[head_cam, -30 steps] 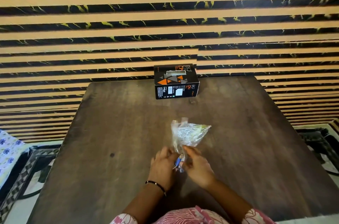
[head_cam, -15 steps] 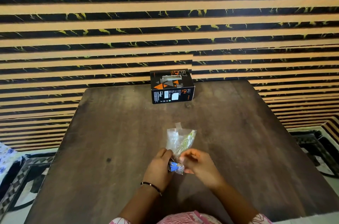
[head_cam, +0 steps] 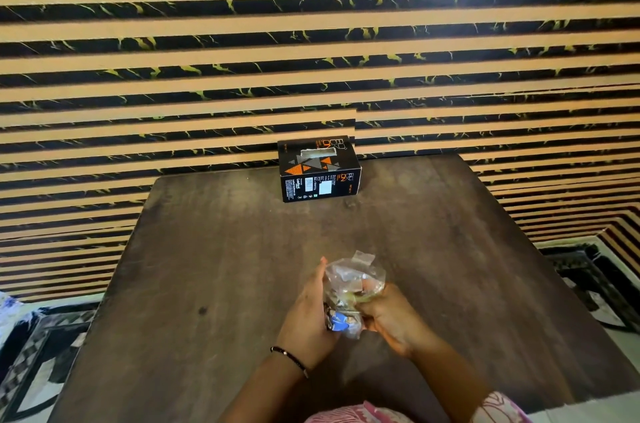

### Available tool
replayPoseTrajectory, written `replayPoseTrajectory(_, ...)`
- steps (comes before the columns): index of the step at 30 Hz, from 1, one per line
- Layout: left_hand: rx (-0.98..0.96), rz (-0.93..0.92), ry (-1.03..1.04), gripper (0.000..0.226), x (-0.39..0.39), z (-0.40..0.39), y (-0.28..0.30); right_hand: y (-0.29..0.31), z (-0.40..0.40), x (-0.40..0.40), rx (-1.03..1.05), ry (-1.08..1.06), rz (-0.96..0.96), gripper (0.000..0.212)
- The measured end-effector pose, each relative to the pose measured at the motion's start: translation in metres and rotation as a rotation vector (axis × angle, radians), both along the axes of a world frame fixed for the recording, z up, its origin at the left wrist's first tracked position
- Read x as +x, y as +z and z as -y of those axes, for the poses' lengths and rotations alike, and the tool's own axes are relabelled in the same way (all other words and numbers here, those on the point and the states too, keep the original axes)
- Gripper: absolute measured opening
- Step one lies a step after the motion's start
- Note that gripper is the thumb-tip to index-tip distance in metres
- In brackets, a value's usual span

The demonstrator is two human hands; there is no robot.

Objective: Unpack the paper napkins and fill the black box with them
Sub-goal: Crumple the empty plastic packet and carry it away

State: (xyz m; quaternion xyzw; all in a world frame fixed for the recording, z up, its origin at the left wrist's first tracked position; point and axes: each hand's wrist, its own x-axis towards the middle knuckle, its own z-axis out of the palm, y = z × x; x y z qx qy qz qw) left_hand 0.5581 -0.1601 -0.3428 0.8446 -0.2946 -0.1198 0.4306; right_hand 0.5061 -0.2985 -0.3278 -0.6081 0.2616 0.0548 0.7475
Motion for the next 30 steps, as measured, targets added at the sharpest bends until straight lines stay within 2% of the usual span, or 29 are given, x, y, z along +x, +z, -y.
replayPoseTrajectory(3, -0.031, -0.004, 0.027, 0.044, -0.005, 0.002, 0.005, 0.001, 0.001, -0.002, -0.040, 0.029, 0.003, 0.027)
replayPoseTrajectory(4, -0.024, -0.013, 0.057, 0.039, -0.005, 0.001, 0.006, 0.002, 0.002, -0.002, -0.049, 0.046, 0.007, 0.025)
replayPoseTrajectory(9, 0.009, 0.035, 0.048, 0.032, -0.001, -0.001, 0.009, 0.006, 0.010, -0.005, -0.150, 0.069, 0.077, 0.027)
replayPoseTrajectory(11, 0.045, 0.071, 0.044, 0.019, 0.002, -0.002, 0.009, 0.009, 0.020, -0.009, -0.190, 0.052, 0.141, 0.027)
replayPoseTrajectory(14, 0.088, 0.143, 0.084, 0.024, 0.007, -0.003, 0.012, 0.014, 0.028, -0.016, -0.217, 0.205, 0.189, 0.044)
replayPoseTrajectory(16, 0.084, 0.117, 0.099, 0.019, 0.006, -0.002, 0.016, 0.013, 0.023, -0.018, -0.354, 0.308, 0.152, 0.056)
replayPoseTrajectory(17, 0.090, 0.089, 0.098, 0.020, 0.005, 0.000, 0.017, 0.010, 0.020, -0.018, -0.453, 0.306, 0.140, 0.056)
replayPoseTrajectory(19, 0.077, 0.015, 0.056, 0.025, -0.001, 0.003, 0.022, 0.007, 0.016, -0.018, -0.579, 0.229, 0.163, 0.044)
replayPoseTrajectory(22, -0.018, -0.184, -0.037, 0.030, -0.009, 0.008, 0.039, 0.010, 0.019, -0.017, -0.626, 0.114, 0.213, 0.022)
replayPoseTrajectory(27, -0.291, -0.743, -0.154, 0.050, -0.014, 0.003, 0.048, 0.017, 0.030, -0.019, -0.528, 0.071, 0.227, 0.027)
replayPoseTrajectory(29, -0.318, -0.856, -0.158, 0.058, -0.012, 0.001, 0.046, 0.016, 0.036, -0.020, -0.483, 0.061, 0.237, 0.028)
replayPoseTrajectory(30, -0.302, -0.853, -0.147, 0.062, -0.011, 0.001, 0.046, 0.016, 0.037, -0.020, -0.463, 0.059, 0.244, 0.029)
